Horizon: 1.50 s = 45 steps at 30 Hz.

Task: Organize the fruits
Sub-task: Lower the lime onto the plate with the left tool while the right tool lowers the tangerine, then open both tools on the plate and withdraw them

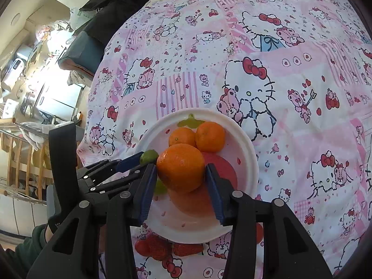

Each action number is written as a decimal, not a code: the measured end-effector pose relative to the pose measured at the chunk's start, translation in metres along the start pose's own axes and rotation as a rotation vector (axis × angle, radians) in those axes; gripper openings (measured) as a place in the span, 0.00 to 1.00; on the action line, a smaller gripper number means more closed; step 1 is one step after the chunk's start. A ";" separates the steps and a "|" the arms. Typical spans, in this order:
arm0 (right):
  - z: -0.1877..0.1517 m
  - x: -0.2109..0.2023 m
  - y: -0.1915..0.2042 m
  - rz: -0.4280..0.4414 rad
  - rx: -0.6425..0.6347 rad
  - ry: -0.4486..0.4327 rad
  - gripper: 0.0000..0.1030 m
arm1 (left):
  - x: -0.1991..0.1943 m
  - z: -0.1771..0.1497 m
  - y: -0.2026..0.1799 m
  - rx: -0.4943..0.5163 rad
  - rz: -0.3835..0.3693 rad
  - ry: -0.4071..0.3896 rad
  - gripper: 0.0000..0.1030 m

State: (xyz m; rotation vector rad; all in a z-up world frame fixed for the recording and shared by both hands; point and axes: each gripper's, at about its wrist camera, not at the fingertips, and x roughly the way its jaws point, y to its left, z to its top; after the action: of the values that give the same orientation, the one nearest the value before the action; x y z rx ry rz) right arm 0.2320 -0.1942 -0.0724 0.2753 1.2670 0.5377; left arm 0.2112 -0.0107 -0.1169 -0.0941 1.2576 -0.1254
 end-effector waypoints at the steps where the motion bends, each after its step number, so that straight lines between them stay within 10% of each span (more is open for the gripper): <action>1: 0.000 -0.001 0.000 0.004 0.001 -0.005 0.53 | 0.000 0.000 0.000 0.001 -0.001 0.002 0.28; 8: 0.001 -0.002 -0.002 0.004 0.007 -0.006 0.54 | -0.009 -0.001 -0.007 0.017 -0.008 -0.044 0.68; 21: 0.005 -0.012 -0.012 -0.013 0.033 -0.042 0.54 | -0.016 0.002 0.001 -0.023 -0.025 -0.046 0.68; 23: 0.015 -0.025 -0.024 -0.035 0.076 -0.097 0.67 | -0.020 0.001 0.002 -0.034 -0.041 -0.050 0.69; 32: 0.098 -0.003 -0.085 -0.309 0.114 -0.127 0.78 | -0.035 0.002 0.007 -0.049 -0.021 -0.091 0.79; 45: 0.138 0.053 -0.098 -0.423 -0.007 -0.053 0.42 | -0.036 0.001 0.018 -0.092 0.004 -0.089 0.79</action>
State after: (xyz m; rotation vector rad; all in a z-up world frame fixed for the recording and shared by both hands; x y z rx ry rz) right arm 0.3967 -0.2357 -0.1238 0.0117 1.2278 0.1711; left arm 0.2024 0.0124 -0.0855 -0.1746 1.1750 -0.0587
